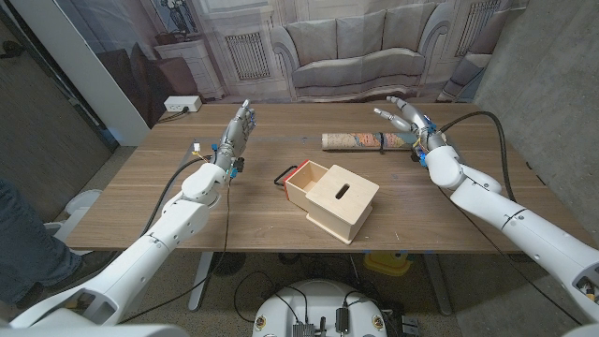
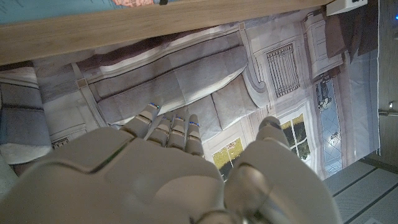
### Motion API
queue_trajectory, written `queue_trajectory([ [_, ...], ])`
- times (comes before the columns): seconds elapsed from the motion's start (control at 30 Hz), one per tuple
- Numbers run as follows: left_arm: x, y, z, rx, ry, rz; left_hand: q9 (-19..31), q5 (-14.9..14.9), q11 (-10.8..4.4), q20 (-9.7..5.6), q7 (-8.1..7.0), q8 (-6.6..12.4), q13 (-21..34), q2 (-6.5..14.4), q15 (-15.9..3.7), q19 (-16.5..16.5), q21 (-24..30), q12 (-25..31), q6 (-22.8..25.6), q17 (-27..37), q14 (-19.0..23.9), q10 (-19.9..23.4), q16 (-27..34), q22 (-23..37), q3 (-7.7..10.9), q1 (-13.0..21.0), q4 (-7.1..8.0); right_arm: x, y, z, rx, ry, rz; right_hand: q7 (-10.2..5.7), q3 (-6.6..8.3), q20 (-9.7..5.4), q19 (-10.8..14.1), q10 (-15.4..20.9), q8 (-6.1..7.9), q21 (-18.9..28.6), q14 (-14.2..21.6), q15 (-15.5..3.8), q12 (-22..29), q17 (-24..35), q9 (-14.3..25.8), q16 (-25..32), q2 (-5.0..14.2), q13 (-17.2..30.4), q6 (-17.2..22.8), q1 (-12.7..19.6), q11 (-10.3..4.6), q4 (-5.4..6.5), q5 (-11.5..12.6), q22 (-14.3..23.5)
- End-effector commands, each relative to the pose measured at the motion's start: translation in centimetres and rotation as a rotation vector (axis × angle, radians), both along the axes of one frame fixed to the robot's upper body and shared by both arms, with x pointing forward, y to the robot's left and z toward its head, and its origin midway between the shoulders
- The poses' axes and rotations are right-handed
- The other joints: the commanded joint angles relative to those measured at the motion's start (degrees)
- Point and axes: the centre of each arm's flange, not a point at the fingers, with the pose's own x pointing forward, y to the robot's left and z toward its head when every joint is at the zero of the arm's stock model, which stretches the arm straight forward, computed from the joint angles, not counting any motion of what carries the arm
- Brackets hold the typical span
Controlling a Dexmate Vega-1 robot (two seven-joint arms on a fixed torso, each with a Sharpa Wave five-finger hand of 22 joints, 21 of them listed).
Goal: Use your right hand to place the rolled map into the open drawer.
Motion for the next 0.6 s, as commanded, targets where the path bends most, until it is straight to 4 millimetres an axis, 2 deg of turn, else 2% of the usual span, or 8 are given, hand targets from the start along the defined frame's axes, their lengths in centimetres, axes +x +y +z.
queue_trajectory([
  [0.03,-0.27,-0.16,0.25,0.018,0.002,-0.006,0.1,0.2,0.26,-3.88,0.45,-0.07,0.1,0.1,0.31,-0.4,0.0,-0.1,0.4,0.3,0.1,-0.2,-0.1,0.3,-0.02,0.5,-0.28,-0.01,-0.48,0.08,-0.047,-0.010,-0.055,-0.09,0.37,-2.78,0.6,0.3,0.03,0.0,0.4,-0.93,-0.1,0.1,0.1,0.1,0.26,0.3,0.0,1.0,-0.95,-0.61,0.3,0.1],
  [0.23,-0.52,-0.13,0.34,0.006,-0.009,-0.005,0.1,0.1,0.36,-3.80,0.51,-0.08,0.1,0.1,0.33,-0.5,-0.1,-0.1,0.5,0.3,0.0,-0.2,-0.1,0.3,-0.06,0.5,-0.32,0.13,-0.68,0.08,-0.056,-0.012,-0.065,-0.57,0.68,-2.88,0.8,0.6,0.17,-0.1,0.6,-1.51,0.0,0.1,0.2,0.0,0.61,0.3,0.2,1.8,-1.56,-1.02,0.4,0.1],
  [0.6,-0.46,-0.23,-0.26,0.003,-0.005,-0.019,0.1,0.1,0.31,-3.43,0.42,-0.09,0.1,0.2,0.33,-0.6,-0.1,-0.1,0.7,0.3,0.1,-0.1,-0.1,0.3,-0.14,0.6,-0.37,0.57,0.25,0.31,-0.133,0.000,-0.096,-0.73,0.81,-3.00,1.1,0.6,0.20,-0.2,0.9,-1.52,0.0,0.1,0.2,0.1,0.63,0.3,0.2,2.5,-1.88,-1.40,0.4,0.1],
])
